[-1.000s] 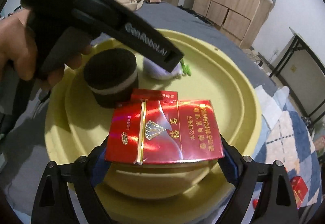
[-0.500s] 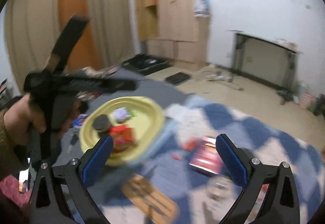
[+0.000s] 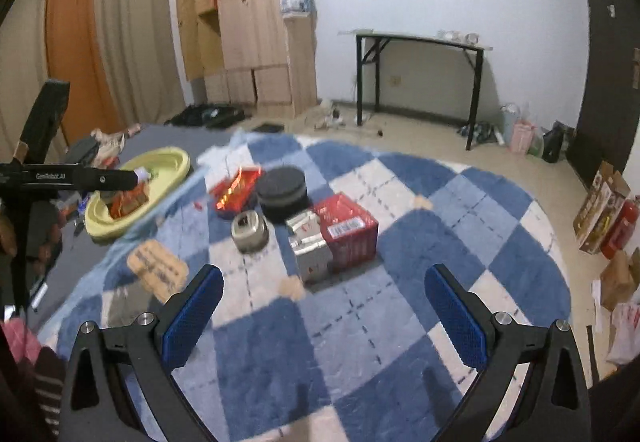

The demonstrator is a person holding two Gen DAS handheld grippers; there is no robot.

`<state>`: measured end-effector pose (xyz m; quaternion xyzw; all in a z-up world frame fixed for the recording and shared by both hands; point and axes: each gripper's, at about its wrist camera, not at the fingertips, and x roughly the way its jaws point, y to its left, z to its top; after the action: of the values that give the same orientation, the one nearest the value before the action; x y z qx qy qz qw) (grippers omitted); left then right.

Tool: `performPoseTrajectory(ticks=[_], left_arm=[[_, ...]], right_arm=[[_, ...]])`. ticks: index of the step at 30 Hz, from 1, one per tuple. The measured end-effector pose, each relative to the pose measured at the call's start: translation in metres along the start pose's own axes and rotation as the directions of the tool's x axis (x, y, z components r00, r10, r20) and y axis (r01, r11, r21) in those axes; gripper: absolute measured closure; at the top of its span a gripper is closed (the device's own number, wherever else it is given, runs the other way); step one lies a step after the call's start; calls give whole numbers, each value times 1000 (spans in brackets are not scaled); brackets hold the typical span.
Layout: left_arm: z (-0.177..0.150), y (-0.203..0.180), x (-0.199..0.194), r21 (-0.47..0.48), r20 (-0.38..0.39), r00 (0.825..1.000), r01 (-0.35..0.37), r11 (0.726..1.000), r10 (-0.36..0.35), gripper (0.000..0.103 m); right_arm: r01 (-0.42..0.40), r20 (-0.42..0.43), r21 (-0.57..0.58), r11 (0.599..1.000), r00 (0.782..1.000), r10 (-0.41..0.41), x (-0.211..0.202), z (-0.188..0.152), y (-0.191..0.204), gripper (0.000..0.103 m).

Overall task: Organize rigid objects
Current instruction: 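Move both tools back over the remaining objects on the rug, then grasp the red lighter with the left tool while the right tool grasps the red-and-white box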

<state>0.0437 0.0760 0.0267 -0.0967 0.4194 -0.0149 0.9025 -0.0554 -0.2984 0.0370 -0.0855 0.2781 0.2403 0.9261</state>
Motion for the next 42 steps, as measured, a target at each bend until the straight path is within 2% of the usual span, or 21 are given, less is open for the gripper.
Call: performPoseTrajectory(ticks=[3, 5, 7, 9, 11, 14, 21, 25, 36, 38, 40, 42], left_arm=[[2, 11, 3, -57, -8, 1000, 21, 998, -21, 0], [3, 11, 4, -53, -11, 1000, 20, 998, -20, 0], [4, 7, 6, -8, -7, 1000, 16, 1000, -16, 0], [6, 1, 15, 82, -22, 1000, 22, 996, -20, 0], [12, -4, 31, 196, -58, 998, 30, 980, -19, 0], [22, 1, 50, 274, -99, 995, 58, 960, -32, 0], [49, 24, 104, 311, -161, 986, 21, 950, 31, 1], [45, 32, 132, 293, -223, 973, 17, 956, 51, 1], [38, 33, 171, 314, -270, 961, 35, 949, 54, 1], [40, 32, 173, 307, -259, 965, 48, 951, 35, 6], [42, 32, 175, 284, -251, 967, 37, 958, 37, 18], [42, 34, 174, 255, -232, 972, 21, 967, 40, 26]], right_arm=[[-16, 31, -6, 1000, 999, 16, 2, 8, -5, 0], [-24, 11, 9, 1000, 1000, 24, 9, 4, -13, 0], [-33, -25, -5, 999, 999, 33, 23, 0, -16, 0], [-40, -47, -39, 998, 998, 38, 54, 6, -17, 0], [-49, -62, -82, 995, 997, 44, 69, 6, -21, 0], [-54, -74, -106, 993, 996, 46, 90, 10, -28, 0], [-108, -41, -102, 989, 994, 104, 127, 13, -35, 0], [-99, -57, -115, 988, 994, 93, 142, 3, -36, 0], [-93, -39, -168, 981, 995, 87, 166, 6, -24, 0], [-103, -53, -168, 980, 994, 95, 175, 7, -25, 0], [-122, -62, -161, 979, 992, 113, 182, 9, -27, 0], [-135, -71, -148, 980, 990, 126, 188, 10, -28, 2]])
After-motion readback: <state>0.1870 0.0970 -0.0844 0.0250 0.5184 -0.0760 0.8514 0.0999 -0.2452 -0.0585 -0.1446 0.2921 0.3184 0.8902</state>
